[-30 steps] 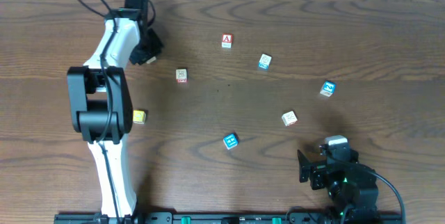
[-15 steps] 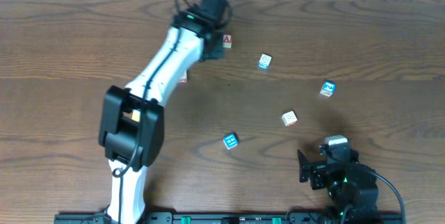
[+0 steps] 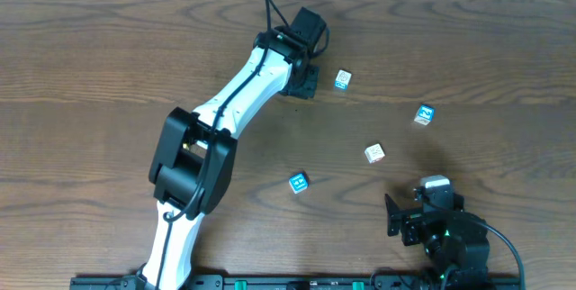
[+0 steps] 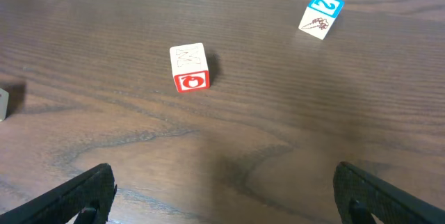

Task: Spell out Ai2
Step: 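Carry the I block right and lower it onto the table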

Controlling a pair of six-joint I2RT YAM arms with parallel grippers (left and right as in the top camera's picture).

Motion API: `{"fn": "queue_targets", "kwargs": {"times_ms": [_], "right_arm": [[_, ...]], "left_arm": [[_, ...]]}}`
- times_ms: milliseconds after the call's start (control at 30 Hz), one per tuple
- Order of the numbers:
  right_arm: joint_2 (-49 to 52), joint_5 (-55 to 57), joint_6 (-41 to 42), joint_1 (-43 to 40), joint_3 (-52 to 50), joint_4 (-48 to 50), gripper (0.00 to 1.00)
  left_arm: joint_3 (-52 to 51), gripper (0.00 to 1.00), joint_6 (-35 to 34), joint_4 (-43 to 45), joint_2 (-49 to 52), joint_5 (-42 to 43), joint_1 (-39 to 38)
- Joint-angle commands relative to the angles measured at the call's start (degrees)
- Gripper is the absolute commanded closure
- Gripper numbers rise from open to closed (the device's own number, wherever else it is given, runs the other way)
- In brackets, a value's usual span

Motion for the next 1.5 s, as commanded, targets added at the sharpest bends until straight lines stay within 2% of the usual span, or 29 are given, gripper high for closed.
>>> {"fn": "queue_targets", "kwargs": {"times_ms": [0,567,967,1033,1467], "right_arm": [[-0.35,-0.24,-0.04,-0.33,-0.52,0.02,0.01],[-0.35,-0.24,-0.04,-0.33,-0.52,0.04,0.01],[-0.35,-0.24,-0.04,-0.33,-0.52,0.04,0.01],[-0.35,-0.24,-0.04,-0.33,-0.52,0.04,0.01],[-0.35,-0.24,-0.04,-0.33,-0.52,0.04,0.01]], "left_arm": [[0.37,0.94,1.25,-0.33,3.26,1.07,-0.63],[-0.07,0.94,-6.62,-3.58,5.07,1.07,-1.11],[-0.37,0.94,-8.76,-4.26,5.07,1.27,-1.16],[-0.37,0.88,-9.29,-4.44,5.07,1.27,-1.16],[-0.37,0.64,-11.3,-4.68,5.07,1.27,-1.16]]}}
